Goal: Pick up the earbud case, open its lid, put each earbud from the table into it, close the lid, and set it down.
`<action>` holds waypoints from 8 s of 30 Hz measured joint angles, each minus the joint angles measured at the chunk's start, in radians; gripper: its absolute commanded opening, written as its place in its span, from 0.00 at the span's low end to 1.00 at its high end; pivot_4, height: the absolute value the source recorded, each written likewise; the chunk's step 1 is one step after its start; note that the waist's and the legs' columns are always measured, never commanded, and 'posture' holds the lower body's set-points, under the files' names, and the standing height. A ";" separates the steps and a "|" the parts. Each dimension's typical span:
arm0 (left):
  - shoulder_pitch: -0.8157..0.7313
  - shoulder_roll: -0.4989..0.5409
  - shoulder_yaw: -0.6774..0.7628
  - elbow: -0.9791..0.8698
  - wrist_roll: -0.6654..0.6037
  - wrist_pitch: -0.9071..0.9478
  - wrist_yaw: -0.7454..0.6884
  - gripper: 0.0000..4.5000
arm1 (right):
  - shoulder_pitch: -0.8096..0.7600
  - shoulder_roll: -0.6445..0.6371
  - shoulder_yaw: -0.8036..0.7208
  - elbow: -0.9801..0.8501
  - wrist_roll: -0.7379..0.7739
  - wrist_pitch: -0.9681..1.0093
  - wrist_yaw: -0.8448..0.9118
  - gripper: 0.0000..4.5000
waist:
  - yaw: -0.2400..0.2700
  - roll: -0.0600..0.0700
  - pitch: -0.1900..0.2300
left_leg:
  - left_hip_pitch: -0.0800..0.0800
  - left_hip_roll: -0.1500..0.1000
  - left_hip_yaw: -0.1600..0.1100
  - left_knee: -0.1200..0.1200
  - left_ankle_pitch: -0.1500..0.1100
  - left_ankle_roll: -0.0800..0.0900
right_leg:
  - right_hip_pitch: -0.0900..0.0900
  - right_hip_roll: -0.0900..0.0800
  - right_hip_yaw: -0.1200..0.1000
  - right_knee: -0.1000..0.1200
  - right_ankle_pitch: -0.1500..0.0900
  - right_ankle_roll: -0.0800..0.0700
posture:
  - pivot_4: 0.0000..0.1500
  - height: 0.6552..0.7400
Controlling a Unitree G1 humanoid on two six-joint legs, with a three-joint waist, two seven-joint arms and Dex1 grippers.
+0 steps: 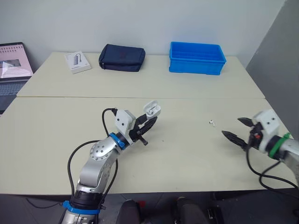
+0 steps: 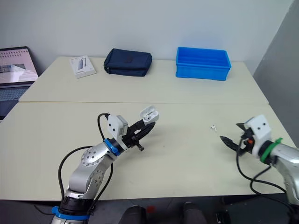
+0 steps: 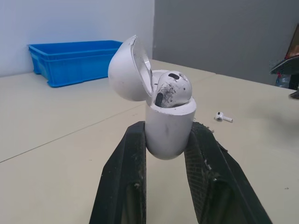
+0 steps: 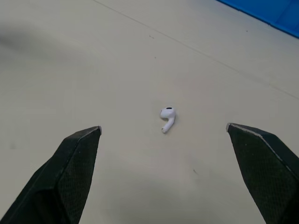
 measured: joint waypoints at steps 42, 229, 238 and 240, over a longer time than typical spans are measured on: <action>0.077 -0.001 -0.013 -0.073 0.001 0.036 0.025 0.17 | -0.182 -0.300 0.377 0.108 -0.145 -0.210 0.560 0.09 | 0.003 0.002 0.000 | 0.000 -0.001 0.000 0.001 0.000 0.000 | 0.000 -0.001 0.000 0.000 0.000 0.002 | 1.00 0.79; -0.172 0.121 -0.198 0.077 -0.152 0.250 -0.565 0.17 | -0.323 -0.157 0.311 -0.277 0.322 0.229 0.417 0.00 | 0.003 0.001 0.002 | -0.005 -0.002 -0.006 0.001 0.000 0.001 | -0.002 0.000 -0.003 0.000 -0.001 0.000 | 1.00 0.79; -0.221 0.051 -0.177 0.177 -0.218 0.551 -0.439 0.17 | -0.256 -0.163 0.219 -0.282 0.287 0.231 0.282 0.00 | 0.003 0.001 0.002 | -0.005 -0.002 -0.007 0.002 0.000 0.001 | -0.002 0.000 -0.003 0.001 -0.001 0.001 | 1.00 0.79; -0.274 0.024 -0.165 0.251 -0.224 0.654 -0.375 0.17 | -0.224 -0.167 0.221 -0.284 0.213 0.182 0.246 0.00 | 0.003 0.001 0.002 | -0.005 -0.003 -0.008 0.002 0.000 0.001 | -0.001 0.000 -0.003 0.001 -0.001 0.001 | 1.00 0.79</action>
